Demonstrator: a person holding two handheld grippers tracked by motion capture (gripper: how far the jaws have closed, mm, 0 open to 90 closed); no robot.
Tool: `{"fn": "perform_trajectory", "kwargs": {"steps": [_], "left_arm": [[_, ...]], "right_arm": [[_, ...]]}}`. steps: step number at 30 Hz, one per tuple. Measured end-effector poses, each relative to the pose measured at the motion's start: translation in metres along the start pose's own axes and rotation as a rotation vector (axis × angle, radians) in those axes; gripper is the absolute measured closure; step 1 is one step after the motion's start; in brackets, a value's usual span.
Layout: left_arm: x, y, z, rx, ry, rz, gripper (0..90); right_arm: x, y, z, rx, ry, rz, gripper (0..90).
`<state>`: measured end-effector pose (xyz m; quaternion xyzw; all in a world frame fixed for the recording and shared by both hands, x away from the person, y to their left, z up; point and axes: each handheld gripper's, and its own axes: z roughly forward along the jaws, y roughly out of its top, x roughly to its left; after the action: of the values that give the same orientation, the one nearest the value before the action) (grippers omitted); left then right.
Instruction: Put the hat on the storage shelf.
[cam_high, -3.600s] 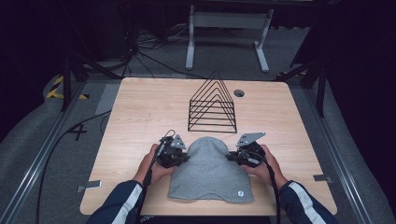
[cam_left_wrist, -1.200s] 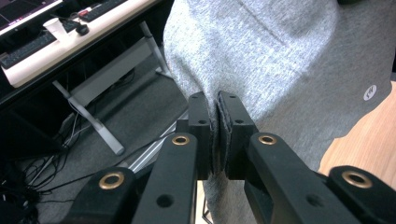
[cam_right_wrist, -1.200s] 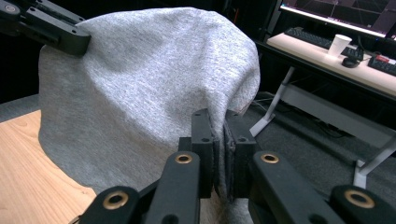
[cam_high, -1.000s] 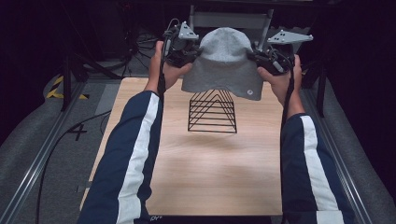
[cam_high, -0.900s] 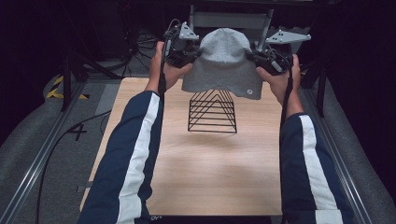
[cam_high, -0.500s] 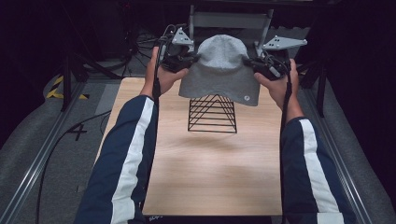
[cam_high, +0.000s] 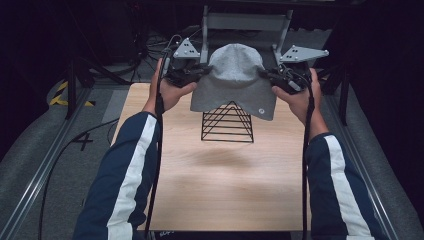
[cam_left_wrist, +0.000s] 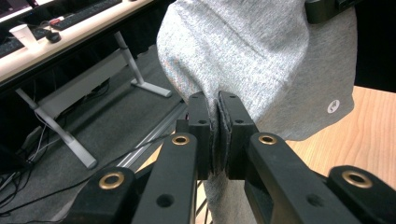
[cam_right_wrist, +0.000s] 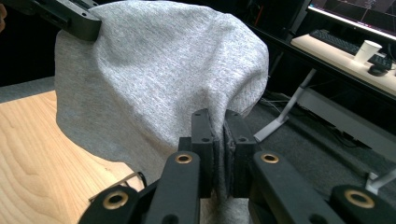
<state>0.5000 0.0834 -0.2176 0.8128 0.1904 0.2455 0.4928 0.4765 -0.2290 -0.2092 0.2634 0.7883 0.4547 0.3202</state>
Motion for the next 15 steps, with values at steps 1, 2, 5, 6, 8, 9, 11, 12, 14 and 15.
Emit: {"fn": "perform_trajectory", "kwargs": {"steps": [1, 2, 5, 6, 8, 9, 11, 12, 14, 15], "left_arm": [[-0.001, 0.000, -0.001, 0.001, -0.002, 0.000, 84.7], [-0.002, 0.001, -0.003, -0.003, -0.005, 0.005, 84.7], [-0.006, 0.004, -0.007, -0.008, -0.014, 0.021, 84.7], [-0.006, 0.004, -0.008, -0.013, -0.017, 0.024, 84.7], [-0.009, 0.005, -0.010, -0.011, -0.025, 0.027, 84.7], [-0.010, 0.005, -0.010, -0.013, -0.029, 0.028, 84.7], [-0.013, 0.005, -0.010, -0.014, -0.038, 0.031, 84.7], [-0.014, 0.004, -0.010, -0.012, -0.043, 0.039, 84.6], [-0.017, 0.003, -0.008, -0.004, -0.052, 0.044, 84.7], [-0.019, 0.003, -0.008, 0.000, -0.057, 0.047, 84.7]], "right_arm": [[0.001, 0.000, -0.001, -0.005, 0.004, 0.001, 84.9], [0.001, 0.001, -0.002, -0.006, 0.004, -0.001, 84.9], [0.003, 0.002, -0.004, -0.008, 0.006, -0.012, 84.9], [0.004, 0.002, -0.005, -0.006, 0.006, -0.014, 84.9], [0.004, 0.002, -0.007, -0.007, 0.005, -0.016, 84.9], [0.004, 0.001, -0.007, -0.007, 0.006, -0.017, 84.9], [0.004, 0.001, -0.009, -0.005, 0.005, -0.024, 84.9], [0.005, 0.001, -0.009, -0.004, 0.006, -0.021, 84.9], [0.005, -0.001, -0.010, 0.000, 0.006, -0.024, 84.9], [0.005, -0.001, -0.010, 0.003, 0.007, -0.023, 84.9]]}}
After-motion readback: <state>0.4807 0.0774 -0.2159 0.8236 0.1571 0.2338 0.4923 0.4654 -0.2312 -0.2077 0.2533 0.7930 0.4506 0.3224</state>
